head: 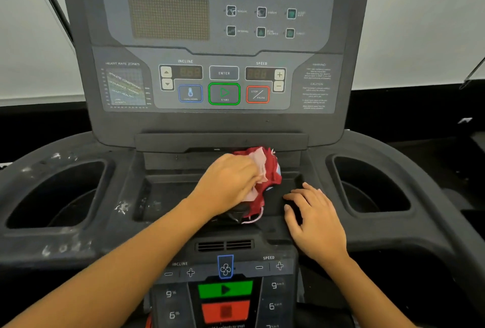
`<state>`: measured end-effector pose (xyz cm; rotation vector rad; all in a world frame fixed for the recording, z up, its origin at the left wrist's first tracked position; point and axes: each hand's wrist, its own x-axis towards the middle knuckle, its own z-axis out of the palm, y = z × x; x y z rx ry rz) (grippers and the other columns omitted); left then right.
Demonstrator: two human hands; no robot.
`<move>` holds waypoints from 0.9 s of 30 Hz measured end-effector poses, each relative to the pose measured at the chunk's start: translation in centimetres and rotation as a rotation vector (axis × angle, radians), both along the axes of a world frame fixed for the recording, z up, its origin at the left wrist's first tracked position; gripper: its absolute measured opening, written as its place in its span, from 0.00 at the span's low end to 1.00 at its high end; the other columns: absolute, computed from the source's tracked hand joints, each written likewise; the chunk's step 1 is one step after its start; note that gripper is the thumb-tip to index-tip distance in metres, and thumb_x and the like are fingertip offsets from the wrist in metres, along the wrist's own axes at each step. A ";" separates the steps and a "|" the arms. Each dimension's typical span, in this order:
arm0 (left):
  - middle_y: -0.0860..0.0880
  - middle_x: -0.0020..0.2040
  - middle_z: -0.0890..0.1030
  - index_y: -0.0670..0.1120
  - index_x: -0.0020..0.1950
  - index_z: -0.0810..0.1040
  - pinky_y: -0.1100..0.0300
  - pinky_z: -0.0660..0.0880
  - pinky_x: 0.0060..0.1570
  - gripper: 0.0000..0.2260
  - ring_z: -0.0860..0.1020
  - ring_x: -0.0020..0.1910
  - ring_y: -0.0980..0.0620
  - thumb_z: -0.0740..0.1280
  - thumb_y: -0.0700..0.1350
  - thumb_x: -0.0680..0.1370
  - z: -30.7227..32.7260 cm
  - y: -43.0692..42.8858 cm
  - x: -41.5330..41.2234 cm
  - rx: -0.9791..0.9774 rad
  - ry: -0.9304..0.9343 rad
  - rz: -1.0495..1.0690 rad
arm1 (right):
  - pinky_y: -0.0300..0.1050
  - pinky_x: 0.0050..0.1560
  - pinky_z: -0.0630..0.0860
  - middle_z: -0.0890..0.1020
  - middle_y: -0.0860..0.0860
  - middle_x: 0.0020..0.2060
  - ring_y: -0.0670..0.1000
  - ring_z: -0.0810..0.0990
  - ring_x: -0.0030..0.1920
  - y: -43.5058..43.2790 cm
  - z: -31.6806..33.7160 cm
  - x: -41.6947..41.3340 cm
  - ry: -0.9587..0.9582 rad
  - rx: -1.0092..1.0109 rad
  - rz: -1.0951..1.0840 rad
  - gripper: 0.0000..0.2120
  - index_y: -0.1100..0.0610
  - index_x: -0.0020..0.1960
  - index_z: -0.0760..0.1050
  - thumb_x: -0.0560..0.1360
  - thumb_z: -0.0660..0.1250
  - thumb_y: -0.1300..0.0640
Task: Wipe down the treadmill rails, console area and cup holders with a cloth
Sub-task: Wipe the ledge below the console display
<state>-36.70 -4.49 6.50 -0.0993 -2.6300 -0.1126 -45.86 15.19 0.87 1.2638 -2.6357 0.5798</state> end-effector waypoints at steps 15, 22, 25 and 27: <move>0.44 0.67 0.73 0.43 0.69 0.65 0.59 0.56 0.69 0.21 0.66 0.68 0.53 0.58 0.42 0.75 -5.0 -7.9 2.8 -0.155 -0.204 0.012 | 0.46 0.71 0.58 0.80 0.44 0.54 0.48 0.70 0.67 0.3 -0.3 0.0 -0.025 -0.027 0.007 0.19 0.52 0.55 0.79 0.76 0.54 0.46; 0.42 0.62 0.77 0.41 0.63 0.75 0.60 0.49 0.71 0.20 0.72 0.65 0.47 0.56 0.38 0.72 -5.5 -6.6 0.8 -0.220 -0.171 -0.108 | 0.47 0.71 0.58 0.79 0.45 0.54 0.49 0.70 0.67 0.0 -0.2 0.1 0.000 0.005 -0.004 0.17 0.50 0.55 0.78 0.75 0.54 0.47; 0.43 0.67 0.72 0.42 0.67 0.71 0.59 0.50 0.70 0.22 0.71 0.66 0.45 0.60 0.36 0.73 -4.3 -3.8 -2.1 -0.249 -0.249 -0.129 | 0.48 0.71 0.59 0.80 0.45 0.54 0.50 0.70 0.67 0.0 -0.2 0.1 -0.003 0.018 0.001 0.18 0.50 0.56 0.78 0.75 0.54 0.47; 0.46 0.75 0.57 0.45 0.74 0.57 0.64 0.37 0.67 0.25 0.55 0.75 0.49 0.57 0.35 0.78 -4.6 -2.6 -3.8 -0.234 -0.358 -0.081 | 0.48 0.70 0.60 0.80 0.46 0.54 0.50 0.71 0.66 0.0 -0.2 0.0 0.001 0.020 0.008 0.19 0.50 0.56 0.78 0.75 0.53 0.46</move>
